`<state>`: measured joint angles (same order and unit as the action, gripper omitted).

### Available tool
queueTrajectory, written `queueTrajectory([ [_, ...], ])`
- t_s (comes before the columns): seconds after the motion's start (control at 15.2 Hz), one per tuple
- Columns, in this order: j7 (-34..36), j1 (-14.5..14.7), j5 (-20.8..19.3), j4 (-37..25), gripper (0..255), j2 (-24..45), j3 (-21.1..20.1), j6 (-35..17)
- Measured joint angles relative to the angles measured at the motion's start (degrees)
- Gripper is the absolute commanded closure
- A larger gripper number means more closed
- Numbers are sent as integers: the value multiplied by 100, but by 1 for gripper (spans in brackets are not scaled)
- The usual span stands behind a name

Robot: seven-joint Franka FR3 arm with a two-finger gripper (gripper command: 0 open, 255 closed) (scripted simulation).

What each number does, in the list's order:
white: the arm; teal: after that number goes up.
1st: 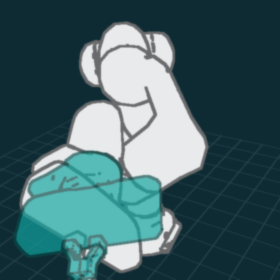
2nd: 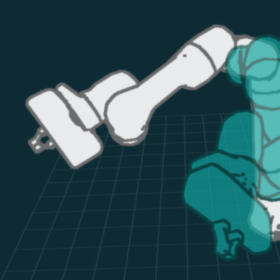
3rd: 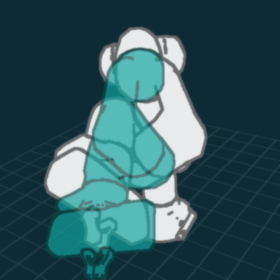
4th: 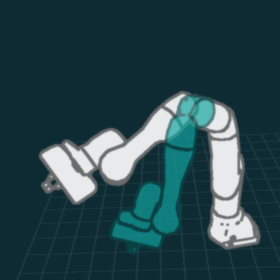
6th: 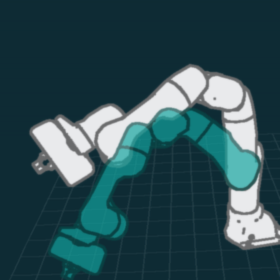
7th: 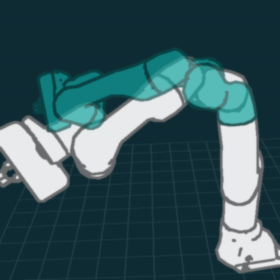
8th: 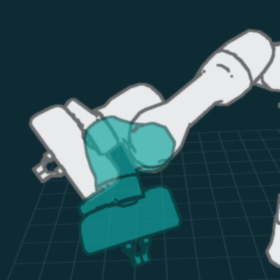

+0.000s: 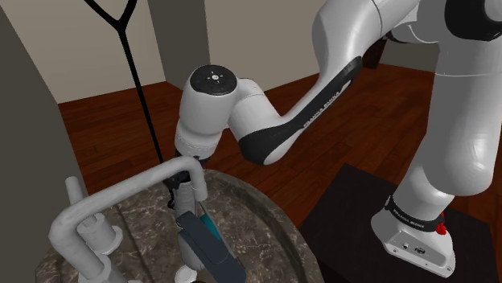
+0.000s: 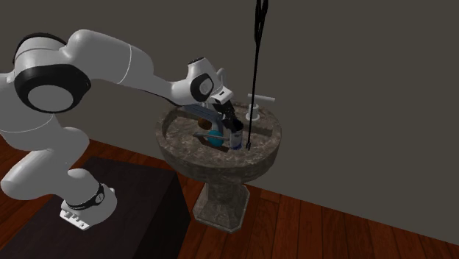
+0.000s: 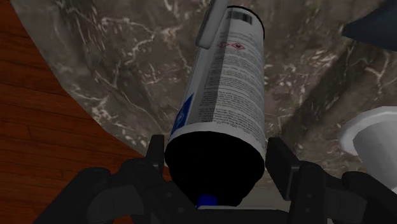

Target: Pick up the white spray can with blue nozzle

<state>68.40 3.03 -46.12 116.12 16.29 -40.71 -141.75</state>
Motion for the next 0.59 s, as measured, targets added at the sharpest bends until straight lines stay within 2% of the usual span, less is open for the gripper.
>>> queueTrajectory([
  [0.59, -579, -168, 703, -162, 255, -443, -303, 313],
])
